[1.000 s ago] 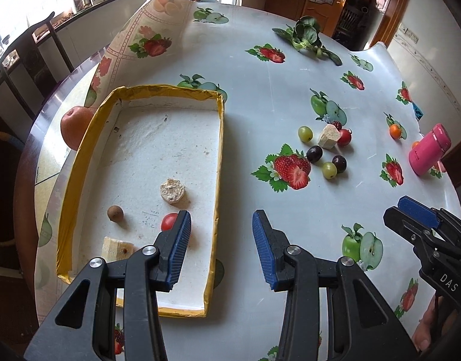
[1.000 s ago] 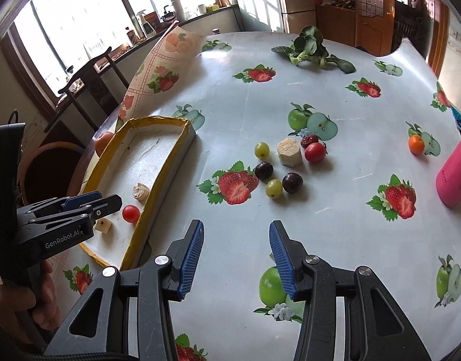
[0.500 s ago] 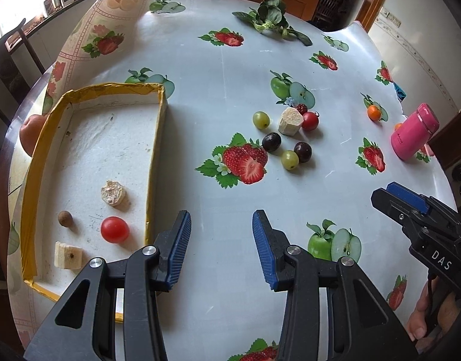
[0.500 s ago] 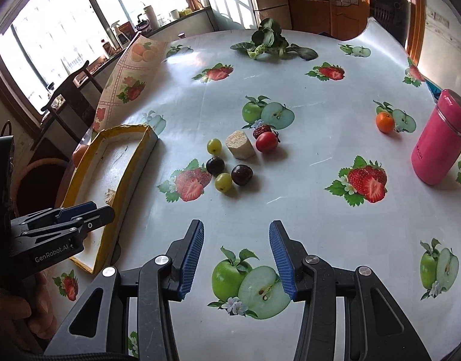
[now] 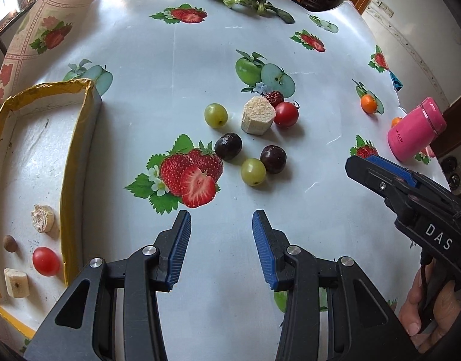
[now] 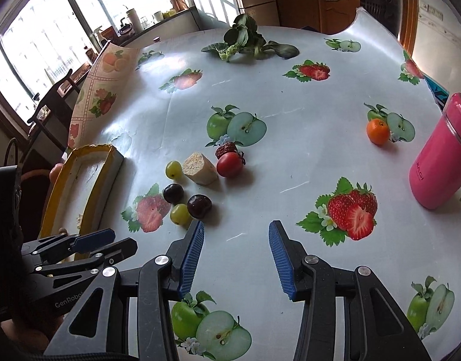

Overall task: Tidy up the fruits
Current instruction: 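Move both tools back toward the remaining fruit cluster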

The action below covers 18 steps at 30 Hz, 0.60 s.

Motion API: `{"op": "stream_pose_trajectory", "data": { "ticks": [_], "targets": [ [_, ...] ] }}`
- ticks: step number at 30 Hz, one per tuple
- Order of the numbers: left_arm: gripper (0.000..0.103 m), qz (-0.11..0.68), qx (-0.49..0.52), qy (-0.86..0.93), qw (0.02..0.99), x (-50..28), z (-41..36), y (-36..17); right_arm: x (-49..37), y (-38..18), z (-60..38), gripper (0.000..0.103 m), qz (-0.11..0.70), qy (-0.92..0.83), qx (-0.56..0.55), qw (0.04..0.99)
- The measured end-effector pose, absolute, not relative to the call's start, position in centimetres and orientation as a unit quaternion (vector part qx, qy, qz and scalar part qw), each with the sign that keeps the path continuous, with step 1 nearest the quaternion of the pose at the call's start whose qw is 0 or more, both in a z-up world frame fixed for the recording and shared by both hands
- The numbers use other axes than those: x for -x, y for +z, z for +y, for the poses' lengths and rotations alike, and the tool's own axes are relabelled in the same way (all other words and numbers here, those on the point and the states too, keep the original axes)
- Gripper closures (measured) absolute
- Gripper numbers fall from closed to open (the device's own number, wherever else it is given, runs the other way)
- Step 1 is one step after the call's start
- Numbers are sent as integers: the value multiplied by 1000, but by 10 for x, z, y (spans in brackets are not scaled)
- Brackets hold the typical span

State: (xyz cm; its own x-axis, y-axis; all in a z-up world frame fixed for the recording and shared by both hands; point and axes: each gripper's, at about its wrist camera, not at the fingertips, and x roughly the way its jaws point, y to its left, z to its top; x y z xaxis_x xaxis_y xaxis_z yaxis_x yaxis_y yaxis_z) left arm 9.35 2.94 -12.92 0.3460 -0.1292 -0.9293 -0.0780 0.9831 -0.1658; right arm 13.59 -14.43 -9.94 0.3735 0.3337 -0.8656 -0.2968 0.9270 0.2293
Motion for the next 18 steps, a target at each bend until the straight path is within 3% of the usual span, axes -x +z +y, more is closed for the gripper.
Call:
{"op": "stream_pose_trajectory", "data": {
  "ticks": [18],
  "targets": [
    [63,576,99,-37,811,-139,10,-161,-215,-156,-105,58,549,216,-12,807]
  ]
}}
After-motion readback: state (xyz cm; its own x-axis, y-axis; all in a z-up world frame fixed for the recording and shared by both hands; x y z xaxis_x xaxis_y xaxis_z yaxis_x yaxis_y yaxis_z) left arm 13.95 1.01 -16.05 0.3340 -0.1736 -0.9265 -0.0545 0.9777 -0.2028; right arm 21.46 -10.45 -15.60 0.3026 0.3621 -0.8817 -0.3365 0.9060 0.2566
